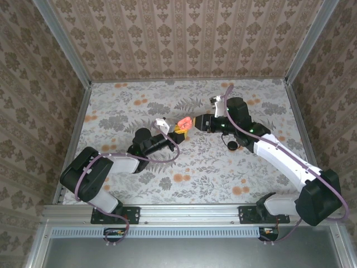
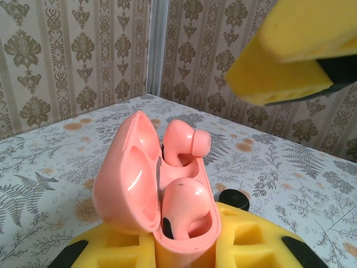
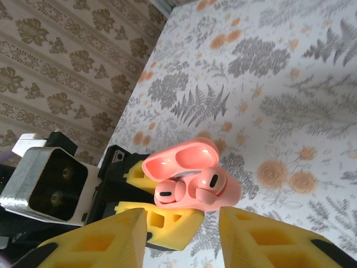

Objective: Insert the wireless bluetooth earbuds into the charging case

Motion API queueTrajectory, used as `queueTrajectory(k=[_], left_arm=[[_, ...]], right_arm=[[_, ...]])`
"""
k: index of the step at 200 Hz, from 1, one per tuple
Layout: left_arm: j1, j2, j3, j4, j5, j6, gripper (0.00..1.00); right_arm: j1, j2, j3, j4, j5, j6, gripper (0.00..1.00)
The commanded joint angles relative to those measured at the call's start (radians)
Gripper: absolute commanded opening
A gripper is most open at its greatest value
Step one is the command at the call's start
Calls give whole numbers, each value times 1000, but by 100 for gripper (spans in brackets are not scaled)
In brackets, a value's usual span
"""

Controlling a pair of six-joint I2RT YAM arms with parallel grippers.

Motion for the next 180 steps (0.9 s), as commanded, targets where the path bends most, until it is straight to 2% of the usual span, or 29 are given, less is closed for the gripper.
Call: queueTrajectory(k=[1, 111, 180], left_arm=[[-8, -26, 15, 12, 12, 20, 12], [-8, -32, 15, 7, 7, 24, 12], [-8, -33, 15, 7, 7, 24, 12]], right_arm=[[-3, 34, 31, 31, -72, 61, 36], [-3, 91, 57, 49, -69, 58, 32], [-2, 117, 65, 55, -87, 65, 26]])
